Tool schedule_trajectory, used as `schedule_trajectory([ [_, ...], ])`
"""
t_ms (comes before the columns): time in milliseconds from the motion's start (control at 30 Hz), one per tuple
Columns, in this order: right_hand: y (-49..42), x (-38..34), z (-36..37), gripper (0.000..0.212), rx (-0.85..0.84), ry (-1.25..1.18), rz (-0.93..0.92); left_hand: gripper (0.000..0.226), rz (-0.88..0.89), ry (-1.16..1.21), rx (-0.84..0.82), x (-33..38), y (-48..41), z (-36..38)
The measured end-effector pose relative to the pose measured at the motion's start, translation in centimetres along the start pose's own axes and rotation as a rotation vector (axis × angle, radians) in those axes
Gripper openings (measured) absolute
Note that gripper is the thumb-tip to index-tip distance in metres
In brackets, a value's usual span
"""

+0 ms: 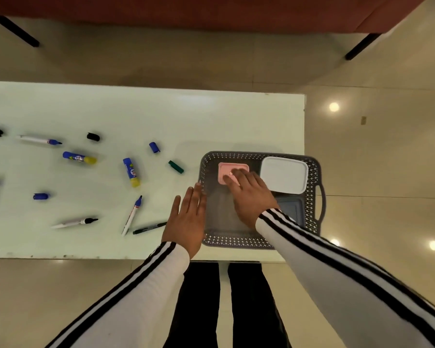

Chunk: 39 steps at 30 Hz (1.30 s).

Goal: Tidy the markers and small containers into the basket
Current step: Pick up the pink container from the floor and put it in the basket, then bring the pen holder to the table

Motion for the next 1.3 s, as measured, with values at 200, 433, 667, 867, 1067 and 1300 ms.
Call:
schedule_trajectory([
  [200,9.1,1.0,2.4,0.055,-0.174,0.033,0.008,0.099,-0.015,-0.057,-0.086,0.8,1.2,-0.3],
  [433,10.3,2.8,4.1,0.074,-0.253,0.038,0.31,0.101,-0.026,-0.092,-0.059,1.1,1.3,0.3],
  [667,10.4,2.0,3.9,0.069,-0.164,-0.014,0.313,0.109,-0.029,-0.11,-0.053,1.5,2.3,0.6],
  [867,13.7,-3.3,0.0,0.065,-0.179,-0.063,0.269,0.098,-0.083,0.007,-0.019,2.3,9.1,-2.5],
  [1067,19.9,-11.8,-2.8,0.068,-0.206,-0.039,0.16,0.082,-0.178,0.156,-0.035,3.2,20.0,-3.1],
  [1300,24.1,-20.6,-2.8,0.06,-0.268,-0.007,0.066,0.079,-0.285,0.259,-0.02,0.4,29.8,-2.2],
])
Point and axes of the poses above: each hand's wrist, its own y-axis away from the middle knuckle, its own z-axis out of the palm, x = y × z, the point moved 2 cm from there along -y, towards the middle knuckle, and after that the axes turned 14 degrees about -y, right-handed, at the moved point
